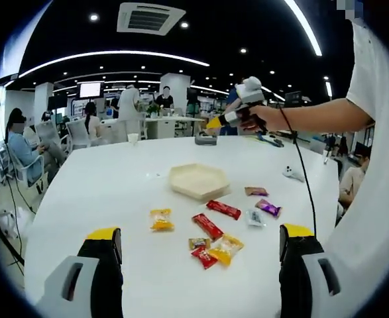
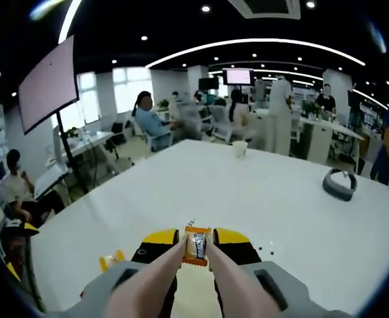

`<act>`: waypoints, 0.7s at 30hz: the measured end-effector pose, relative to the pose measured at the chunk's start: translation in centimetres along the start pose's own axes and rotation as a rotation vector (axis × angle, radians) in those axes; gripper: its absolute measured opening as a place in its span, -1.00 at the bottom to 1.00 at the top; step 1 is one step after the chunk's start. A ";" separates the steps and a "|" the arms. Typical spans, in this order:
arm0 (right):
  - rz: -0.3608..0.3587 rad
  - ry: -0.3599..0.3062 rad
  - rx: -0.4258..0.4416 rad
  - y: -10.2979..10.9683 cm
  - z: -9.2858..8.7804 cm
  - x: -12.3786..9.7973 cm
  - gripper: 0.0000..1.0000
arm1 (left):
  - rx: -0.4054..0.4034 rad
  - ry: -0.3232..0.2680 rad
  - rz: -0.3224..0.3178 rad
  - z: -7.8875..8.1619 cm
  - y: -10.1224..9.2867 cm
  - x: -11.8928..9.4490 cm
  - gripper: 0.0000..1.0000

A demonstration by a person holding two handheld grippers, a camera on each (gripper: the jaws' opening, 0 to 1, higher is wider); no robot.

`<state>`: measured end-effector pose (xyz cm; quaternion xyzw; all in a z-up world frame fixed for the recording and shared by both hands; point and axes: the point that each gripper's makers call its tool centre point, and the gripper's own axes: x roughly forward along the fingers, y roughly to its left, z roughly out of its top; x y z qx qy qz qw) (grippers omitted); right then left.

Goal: Place the target food into the container with the food tongs after gripping and lifting it, then release it inside without dropping or visibly crushing the food.

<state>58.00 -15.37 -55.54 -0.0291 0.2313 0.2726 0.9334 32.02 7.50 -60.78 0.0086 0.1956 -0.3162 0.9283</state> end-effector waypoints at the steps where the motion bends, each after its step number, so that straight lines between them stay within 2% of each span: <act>1: -0.002 0.004 -0.001 0.0 0.0 0.0 -0.62 | 0.001 -0.001 0.001 -0.1 0.1 -0.1 0.99; 15: 0.005 0.024 0.001 -0.1 -0.2 1.1 -0.62 | -0.011 -0.007 -0.002 -0.5 0.6 -0.5 0.99; 17: -0.011 0.029 -0.026 -0.5 -0.5 1.5 -0.57 | -0.012 -0.007 -0.001 -0.5 0.6 -0.6 0.99; 18: 0.041 0.044 -0.003 0.0 -1.0 1.9 -0.54 | -0.013 -0.009 0.000 -0.5 0.7 -0.6 0.99; 19: 0.027 0.070 0.053 -0.2 -1.6 2.0 -0.52 | -0.014 -0.008 0.000 -0.5 0.7 -0.7 0.99; 21: 0.014 0.069 0.002 -0.6 -1.9 2.1 -0.52 | -0.008 -0.003 0.001 -0.6 0.8 -0.7 0.99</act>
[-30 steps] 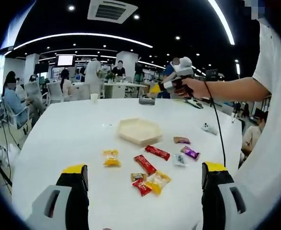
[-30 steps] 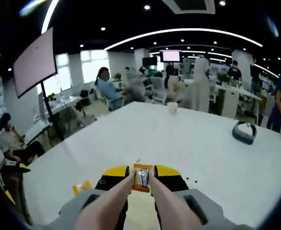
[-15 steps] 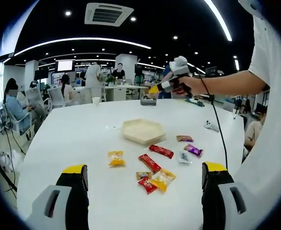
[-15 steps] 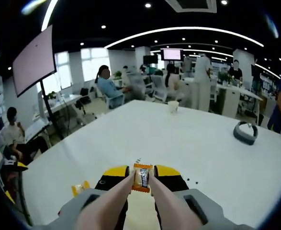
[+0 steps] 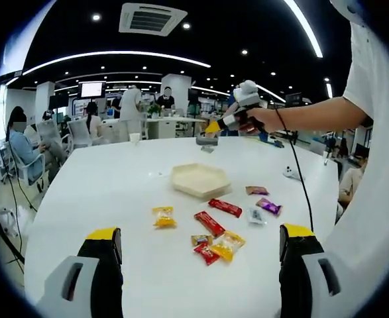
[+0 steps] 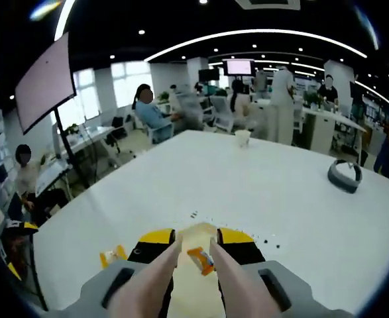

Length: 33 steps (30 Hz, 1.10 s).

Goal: Place the target food into the container with the food tongs after gripping and lifting it, then release it inside without dropping or visibly crushing the food.

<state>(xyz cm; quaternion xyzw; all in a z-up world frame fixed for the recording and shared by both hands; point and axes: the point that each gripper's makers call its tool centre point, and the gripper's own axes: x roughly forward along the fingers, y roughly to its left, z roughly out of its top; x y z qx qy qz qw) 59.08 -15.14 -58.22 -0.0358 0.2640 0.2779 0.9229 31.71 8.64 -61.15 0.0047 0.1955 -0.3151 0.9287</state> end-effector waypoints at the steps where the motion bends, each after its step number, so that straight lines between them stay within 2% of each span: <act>1: 0.000 -0.002 0.004 0.0 0.1 -0.1 -0.52 | 0.000 0.001 0.000 0.0 0.0 0.0 0.99; 8: -0.009 -0.020 -0.013 0.1 0.8 -0.6 -0.51 | 0.004 0.000 0.000 -0.2 0.1 -0.3 0.99; 23: -0.022 -0.018 -0.010 0.5 0.4 -1.8 -0.50 | 0.023 0.012 -0.007 -0.7 -0.6 -1.0 0.99; 28: -0.036 -0.030 -0.004 1.0 -0.1 -4.2 -0.50 | 0.034 0.008 -0.026 -0.7 -1.2 -1.2 0.99; 33: -0.062 -0.042 0.014 1.8 -1.5 -7.4 -0.50 | 0.041 -0.002 -0.059 -0.5 -1.9 -1.5 0.99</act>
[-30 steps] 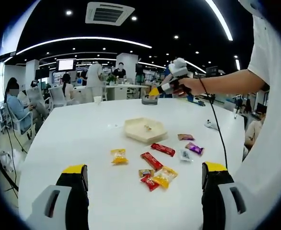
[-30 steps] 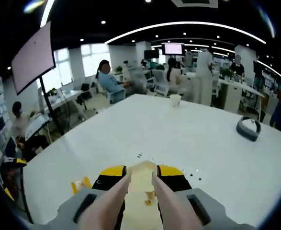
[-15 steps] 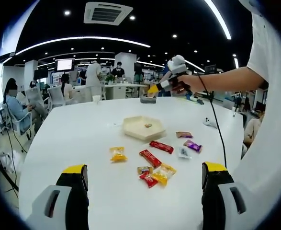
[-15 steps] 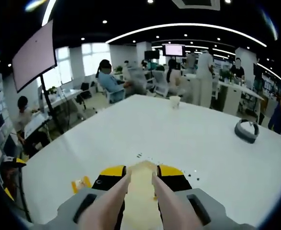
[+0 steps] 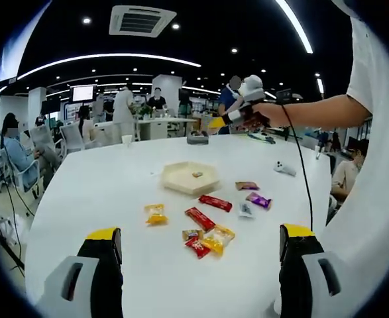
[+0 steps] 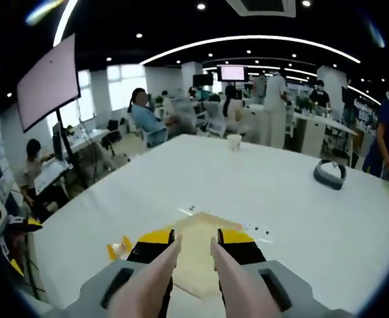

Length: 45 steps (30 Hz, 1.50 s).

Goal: Place the target food into the container with the food tongs after gripping and lifting it, then release it inside without dropping or visibly crushing the food.

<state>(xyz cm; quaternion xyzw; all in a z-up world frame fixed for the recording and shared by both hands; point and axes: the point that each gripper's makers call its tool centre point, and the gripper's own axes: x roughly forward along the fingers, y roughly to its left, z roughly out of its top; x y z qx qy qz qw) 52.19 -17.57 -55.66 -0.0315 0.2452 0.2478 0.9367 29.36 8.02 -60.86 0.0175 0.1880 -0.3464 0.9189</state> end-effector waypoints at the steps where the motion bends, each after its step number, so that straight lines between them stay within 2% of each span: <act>1: -0.008 -0.002 0.003 0.1 -0.3 -0.6 -0.50 | 0.005 -0.004 -0.016 0.1 -0.3 0.0 0.99; 6: -0.035 -0.007 0.021 1.1 -2.0 -4.1 -0.50 | 0.040 -0.003 -0.079 0.3 -1.5 0.3 0.99; 11: -0.063 -0.018 0.053 2.0 -4.4 -7.4 -0.50 | 0.067 0.007 -0.147 0.4 -3.6 1.0 0.99; 14: -0.081 -0.013 0.050 2.3 -5.7 -8.9 -0.49 | 0.043 0.082 -0.236 -0.4 -5.8 1.2 0.99; 16: -0.083 -0.021 0.064 2.7 -6.9 -10.3 -0.49 | 0.098 0.084 -0.250 -0.1 -6.8 1.6 0.99; 19: -0.091 -0.034 0.079 2.8 -8.0 -11.7 -0.49 | 0.110 0.093 -0.257 0.3 -7.9 1.8 0.99; 20: -0.092 -0.044 0.085 2.7 -8.6 -12.7 -0.49 | 0.119 0.099 -0.255 0.5 -8.4 1.9 0.99; 24: -0.088 -0.051 0.093 2.2 -9.9 -14.0 -0.49 | 0.175 0.100 -0.225 0.9 -9.3 2.2 0.99; 26: -0.084 -0.050 0.096 1.9 -11.0 -15.2 -0.49 | 0.175 0.085 -0.199 1.3 -10.7 2.6 0.99; 28: -0.074 -0.046 0.101 1.8 -11.9 -16.2 -0.49 | 0.123 0.065 -0.160 1.8 -11.6 2.8 0.99; 33: -0.036 -0.037 0.077 1.8 -13.4 -18.6 -0.49 | 0.037 -0.015 -0.122 3.2 -14.6 2.6 0.96; 35: -0.020 -0.027 0.052 1.7 -14.1 -19.3 -0.49 | 0.049 -0.005 -0.106 3.1 -15.4 2.3 0.97; 39: 0.019 -0.037 0.052 1.9 -15.1 -20.0 -0.49 | 0.090 0.013 -0.064 2.8 -16.8 1.3 0.99; 45: 0.045 -0.065 0.097 2.9 -15.5 -20.7 -0.49 | 0.067 0.043 -0.040 2.0 -18.0 0.0 0.99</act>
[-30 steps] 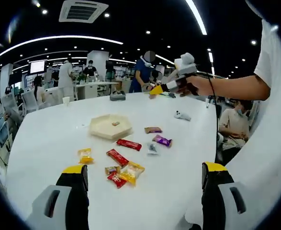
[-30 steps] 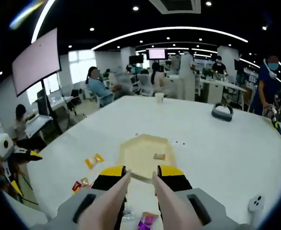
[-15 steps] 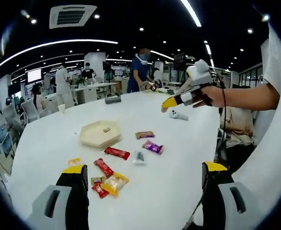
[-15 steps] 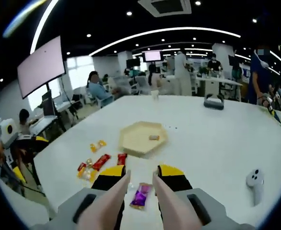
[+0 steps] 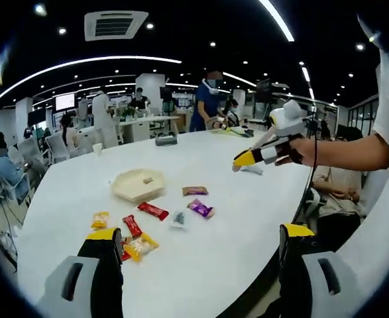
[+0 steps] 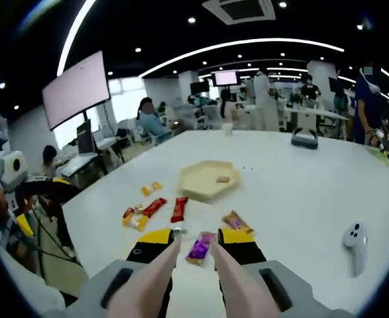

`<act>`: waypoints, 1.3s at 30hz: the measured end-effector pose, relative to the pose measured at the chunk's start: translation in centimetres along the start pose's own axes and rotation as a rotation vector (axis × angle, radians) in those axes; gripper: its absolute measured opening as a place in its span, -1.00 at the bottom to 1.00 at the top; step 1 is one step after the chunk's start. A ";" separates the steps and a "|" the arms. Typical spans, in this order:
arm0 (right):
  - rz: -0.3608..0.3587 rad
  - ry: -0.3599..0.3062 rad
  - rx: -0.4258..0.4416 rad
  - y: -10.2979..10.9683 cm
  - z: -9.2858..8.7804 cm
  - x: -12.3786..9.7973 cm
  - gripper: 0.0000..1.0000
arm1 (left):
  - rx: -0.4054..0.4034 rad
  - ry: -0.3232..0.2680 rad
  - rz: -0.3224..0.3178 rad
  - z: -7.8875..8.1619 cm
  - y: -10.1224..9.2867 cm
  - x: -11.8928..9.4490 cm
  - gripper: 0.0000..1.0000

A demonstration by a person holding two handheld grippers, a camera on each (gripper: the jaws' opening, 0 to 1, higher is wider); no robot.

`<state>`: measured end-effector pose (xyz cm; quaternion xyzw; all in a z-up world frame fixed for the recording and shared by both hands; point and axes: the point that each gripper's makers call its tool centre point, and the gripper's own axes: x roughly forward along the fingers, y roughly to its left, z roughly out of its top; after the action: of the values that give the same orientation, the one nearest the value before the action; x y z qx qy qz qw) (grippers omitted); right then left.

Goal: Place the target food into the container with the food tongs after gripping and lifting it, then release it inside without dropping or visibly crushing the food.

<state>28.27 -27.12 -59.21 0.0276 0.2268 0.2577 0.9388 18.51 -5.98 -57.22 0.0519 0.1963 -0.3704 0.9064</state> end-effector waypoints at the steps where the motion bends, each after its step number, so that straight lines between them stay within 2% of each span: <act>1: 0.000 -0.004 0.002 0.1 0.0 -0.1 -0.49 | -0.003 -0.003 0.003 0.0 0.0 -0.1 0.99; 4: -0.001 -0.008 0.016 0.5 -0.2 -0.2 -0.49 | -0.024 -0.007 0.009 0.1 0.3 -0.5 0.94; 6: -0.009 -0.008 0.012 0.9 -0.1 -0.2 -0.49 | -0.034 0.000 0.012 0.0 0.9 -0.9 0.76; 8: -0.014 -0.010 0.020 1.4 0.0 0.0 -0.49 | -0.045 -0.009 0.002 0.1 1.5 -1.4 0.69; 11: -0.026 -0.013 0.022 2.3 0.4 0.6 -0.49 | -0.064 0.005 0.002 -0.4 2.6 -2.0 0.84; 15: -0.057 -0.030 0.049 3.5 1.1 1.3 -0.49 | -0.077 0.029 -0.025 -0.9 4.1 -2.7 0.89; 17: -0.062 -0.033 0.069 4.6 1.4 1.9 -0.49 | -0.069 0.016 -0.043 -0.7 4.6 -2.9 0.99; 22: -0.093 -0.023 0.063 6.2 1.9 2.7 -0.49 | 0.024 0.066 -0.073 -2.2 6.6 -3.8 0.99; 24: -0.108 -0.022 0.060 7.0 1.9 3.0 -0.49 | 0.070 0.121 -0.067 -3.5 7.6 -4.4 0.99; 27: -0.124 -0.013 0.060 7.8 1.7 3.4 -0.49 | 0.058 0.098 -0.090 -3.8 7.9 -4.9 0.99; 30: -0.142 -0.009 0.050 8.9 1.6 3.9 -0.49 | 0.036 0.092 -0.112 -4.8 8.7 -5.7 0.99; 33: -0.151 -0.015 0.047 9.9 1.6 4.4 -0.49 | 0.029 0.112 -0.124 -6.0 9.3 -6.7 0.99; 39: -0.142 0.020 0.038 11.0 1.2 6.1 -0.49 | 0.024 0.121 -0.125 -7.0 10.3 -7.3 0.99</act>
<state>28.26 -14.45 -58.80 0.0265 0.2423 0.1865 0.9517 18.71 7.88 -61.33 0.0726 0.2489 -0.4247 0.8674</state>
